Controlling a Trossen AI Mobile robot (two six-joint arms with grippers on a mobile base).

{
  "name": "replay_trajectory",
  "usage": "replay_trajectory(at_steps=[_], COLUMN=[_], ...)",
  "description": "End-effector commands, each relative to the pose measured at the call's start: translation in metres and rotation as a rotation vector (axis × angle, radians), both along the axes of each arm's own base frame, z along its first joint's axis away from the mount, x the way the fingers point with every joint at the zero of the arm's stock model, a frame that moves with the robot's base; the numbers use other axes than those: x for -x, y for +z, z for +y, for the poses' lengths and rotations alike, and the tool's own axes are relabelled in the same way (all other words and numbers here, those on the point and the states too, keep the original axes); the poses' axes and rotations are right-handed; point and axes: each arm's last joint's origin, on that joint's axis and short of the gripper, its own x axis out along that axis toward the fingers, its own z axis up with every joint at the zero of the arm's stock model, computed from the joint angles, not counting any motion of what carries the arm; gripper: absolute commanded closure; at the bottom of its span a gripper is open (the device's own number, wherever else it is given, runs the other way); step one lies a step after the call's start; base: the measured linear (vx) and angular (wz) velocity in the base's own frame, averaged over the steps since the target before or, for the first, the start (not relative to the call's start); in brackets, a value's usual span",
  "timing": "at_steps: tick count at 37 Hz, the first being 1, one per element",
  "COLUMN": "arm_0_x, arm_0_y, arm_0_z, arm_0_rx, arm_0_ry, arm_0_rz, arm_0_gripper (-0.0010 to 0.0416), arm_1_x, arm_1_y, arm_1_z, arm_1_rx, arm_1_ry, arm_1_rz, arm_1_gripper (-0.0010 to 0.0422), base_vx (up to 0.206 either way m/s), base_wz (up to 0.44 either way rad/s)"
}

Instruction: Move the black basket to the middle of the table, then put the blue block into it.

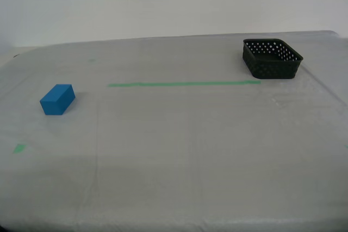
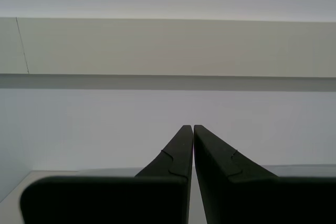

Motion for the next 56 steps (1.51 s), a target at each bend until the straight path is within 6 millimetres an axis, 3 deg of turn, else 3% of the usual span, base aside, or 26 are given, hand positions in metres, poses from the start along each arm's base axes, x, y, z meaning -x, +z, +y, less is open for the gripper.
replay_trajectory(at_steps=[1, 8, 29, 44, 56], arm_0_x=[0.0, -0.006, -0.051, -0.075, -0.091], arm_0_y=[0.0, -0.007, -0.051, -0.053, -0.084], arm_0_z=[0.0, 0.0, -0.002, -0.003, -0.004], arm_0_rx=[-0.012, -0.019, -0.036, -0.034, -0.046], arm_0_ry=[-0.013, -0.023, -0.014, 0.001, 0.019], arm_0_rz=[0.001, 0.02, 0.112, 0.106, 0.171], arm_0_gripper=[0.0005, 0.0005, 0.0005, 0.0006, 0.0006], arm_1_x=[0.0, 0.0, 0.0, 0.0, 0.0], arm_1_y=[0.001, 0.001, 0.001, 0.001, 0.001], arm_1_z=[0.0, 0.0, 0.0, 0.0, 0.0], arm_1_rx=[-0.001, -0.001, -0.001, -0.001, -0.001], arm_1_ry=[0.0, 0.0, 0.001, 0.0, 0.0], arm_1_rz=[-0.005, -0.005, -0.005, -0.005, -0.004], arm_1_gripper=[0.0412, 0.0412, 0.0412, 0.0412, 0.0412], base_vx=[0.0, 0.0, 0.0, 0.0, 0.0], base_wz=[0.0, 0.0, 0.0, 0.0, 0.0])
